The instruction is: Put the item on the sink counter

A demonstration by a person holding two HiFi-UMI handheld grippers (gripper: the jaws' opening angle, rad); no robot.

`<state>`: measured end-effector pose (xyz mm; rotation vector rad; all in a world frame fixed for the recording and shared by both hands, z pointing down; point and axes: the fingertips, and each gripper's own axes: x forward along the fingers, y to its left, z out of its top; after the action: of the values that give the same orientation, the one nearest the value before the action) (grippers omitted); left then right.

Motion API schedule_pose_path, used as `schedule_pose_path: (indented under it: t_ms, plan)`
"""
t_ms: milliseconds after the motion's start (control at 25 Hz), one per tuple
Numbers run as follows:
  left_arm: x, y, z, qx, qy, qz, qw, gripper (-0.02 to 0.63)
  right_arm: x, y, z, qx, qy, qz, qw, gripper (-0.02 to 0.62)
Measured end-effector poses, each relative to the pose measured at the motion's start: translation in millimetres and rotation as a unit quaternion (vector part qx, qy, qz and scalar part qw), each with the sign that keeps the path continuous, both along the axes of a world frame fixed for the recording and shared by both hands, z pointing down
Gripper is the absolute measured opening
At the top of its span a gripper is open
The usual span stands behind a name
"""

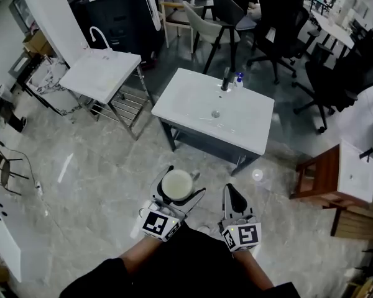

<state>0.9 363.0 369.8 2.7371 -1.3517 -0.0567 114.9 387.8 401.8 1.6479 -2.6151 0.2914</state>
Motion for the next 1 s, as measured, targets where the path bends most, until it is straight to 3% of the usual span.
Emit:
schedule_pose_path:
  t_ms: [280, 400, 600, 1000]
  plan:
    - [-58, -83, 12, -0.007, 0.005, -0.012, 0.9999, 0.468, -48, -77, 7, -0.007, 0.030, -0.006, 1.000, 0.032]
    - [-92, -122, 9, -0.019, 0.025, -0.018, 0.9994, 0.468, -72, -116, 5, -0.009, 0.045, -0.008, 0.999, 0.032]
    - [-139, -183, -12, 0.003, 0.029, -0.024, 0.9993, 0.468, -107, -179, -5, -0.009, 0.055, -0.003, 0.998, 0.032]
    - [-207, -255, -14, 0.004, 0.039, -0.007, 0.9992, 0.468, -174, -260, -1, -0.017, 0.071, 0.012, 0.997, 0.032]
